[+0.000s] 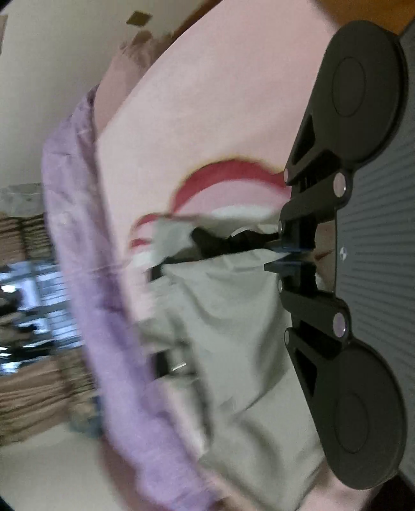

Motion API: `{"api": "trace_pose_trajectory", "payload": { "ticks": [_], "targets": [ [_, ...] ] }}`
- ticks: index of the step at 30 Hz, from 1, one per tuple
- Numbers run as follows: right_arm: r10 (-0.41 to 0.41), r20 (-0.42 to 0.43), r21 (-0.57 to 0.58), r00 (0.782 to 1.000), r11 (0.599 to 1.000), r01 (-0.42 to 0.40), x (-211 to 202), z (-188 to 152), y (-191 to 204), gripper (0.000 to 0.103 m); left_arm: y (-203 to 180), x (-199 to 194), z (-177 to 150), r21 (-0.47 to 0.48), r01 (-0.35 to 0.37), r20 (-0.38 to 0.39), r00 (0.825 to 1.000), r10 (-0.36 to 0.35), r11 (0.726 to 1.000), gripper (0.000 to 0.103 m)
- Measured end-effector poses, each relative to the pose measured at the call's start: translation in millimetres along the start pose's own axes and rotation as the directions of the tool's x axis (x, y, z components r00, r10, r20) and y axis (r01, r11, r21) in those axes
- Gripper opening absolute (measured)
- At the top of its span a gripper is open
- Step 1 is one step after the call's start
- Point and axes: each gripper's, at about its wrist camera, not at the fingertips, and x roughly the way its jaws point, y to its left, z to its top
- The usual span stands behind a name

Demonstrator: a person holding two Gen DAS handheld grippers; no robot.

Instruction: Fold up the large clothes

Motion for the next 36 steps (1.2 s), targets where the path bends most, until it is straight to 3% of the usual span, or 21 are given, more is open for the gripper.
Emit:
{"api": "trace_pose_trajectory", "payload": {
  "ticks": [3, 6, 7, 8, 10, 11, 13, 14, 17, 20, 24, 27, 30, 31, 33, 35, 36],
  "targets": [
    [-0.036, -0.067, 0.033, 0.997, 0.999, 0.038, 38.1, -23.5, -10.9, 0.007, 6.6, 45.0, -19.0, -0.014, -0.01, -0.105, 0.994, 0.009, 1.0, 0.008],
    [-0.027, -0.086, 0.092, 0.996, 0.995, 0.035, 50.2, -24.0, -16.9, 0.011, -5.3, 44.7, -14.8, 0.078, -0.055, -0.089, 0.994, 0.062, 0.995, 0.017],
    [-0.035, -0.121, 0.084, 0.992, 0.995, 0.045, 50.1, -17.6, -15.7, 0.021, -8.9, 40.4, -8.0, 0.117, -0.078, -0.069, 0.994, 0.087, 0.99, 0.031],
    [-0.06, -0.146, 0.078, 0.988, 0.994, 0.072, 47.5, -9.3, -13.0, 0.033, -9.9, 32.2, 0.4, 0.141, -0.113, -0.017, 0.993, 0.117, 0.983, 0.058],
    [-0.126, -0.083, 0.055, 0.989, 0.99, 0.131, 28.2, 5.5, -6.8, 0.052, -4.2, 19.4, 17.6, 0.136, -0.118, 0.085, 0.991, 0.108, 0.984, 0.086],
    [-0.143, -0.025, 0.036, 0.989, 0.989, 0.144, 18.7, 14.7, -3.0, 0.056, -2.2, 14.6, 28.3, 0.124, -0.093, 0.126, 0.989, 0.077, 0.988, 0.087],
    [-0.13, 0.078, 0.029, 0.989, 0.991, 0.128, 10.2, 34.9, 2.0, 0.08, -1.3, 16.3, 49.6, 0.105, -0.043, 0.159, 0.987, 0.026, 0.994, 0.087],
    [-0.109, 0.121, 0.027, 0.987, 0.994, 0.106, 11.7, 46.0, 5.4, 0.082, -4.2, 23.2, 59.8, 0.107, -0.024, 0.17, 0.985, 0.006, 0.994, 0.089],
    [-0.084, 0.191, -0.044, 0.978, 0.995, 0.094, 37.5, 71.8, 19.6, 0.083, -25.4, 62.3, 86.4, 0.142, 0.0, 0.156, 0.988, -0.023, 0.99, 0.093],
    [-0.08, 0.213, -0.116, 0.974, 0.988, 0.107, 74.5, 93.7, 37.7, 0.082, -41.0, 101.6, 104.6, 0.163, 0.009, 0.095, 0.995, -0.025, 0.987, 0.093],
    [-0.063, 0.165, -0.192, 0.984, 0.977, 0.095, 133.8, 118.0, 59.4, 0.082, -61.1, 138.3, 114.1, 0.2, 0.018, 0.044, 0.999, -0.027, 0.98, 0.1],
    [-0.12, 0.092, -0.209, 0.989, 0.968, 0.137, 173.5, 123.5, 66.6, 0.071, -65.9, 160.8, 114.7, 0.202, 0.02, 0.002, 1.0, -0.021, 0.979, 0.1],
    [-0.047, 0.047, -0.164, 0.998, 0.985, 0.054, 186.9, 120.5, 63.3, 0.068, -65.3, 171.1, 112.7, 0.186, 0.032, -0.013, 0.999, -0.03, 0.982, 0.1],
    [-0.025, 0.037, -0.163, 0.999, 0.986, 0.031, 190.3, 117.1, 63.7, 0.053, -62.9, 176.0, 112.3, 0.168, 0.047, -0.017, 0.999, -0.045, 0.985, 0.1],
    [-0.076, 0.015, -0.22, 0.997, 0.972, 0.077, 201.3, 112.0, 71.6, 0.031, -57.6, 187.2, 109.9, 0.129, 0.081, -0.021, 0.997, -0.079, 0.988, 0.095],
    [-0.088, 0.052, -0.233, 0.995, 0.968, 0.098, 202.2, 108.7, 75.3, 0.026, -56.7, 196.3, 105.5, 0.105, 0.126, -0.002, 0.992, -0.126, 0.986, 0.064],
    [-0.088, 0.074, -0.213, 0.993, 0.972, 0.102, 198.2, 107.7, 74.4, 0.025, -58.1, 194.9, 104.8, 0.097, 0.148, 0.006, 0.989, -0.149, 0.984, 0.058]
  ]
}}
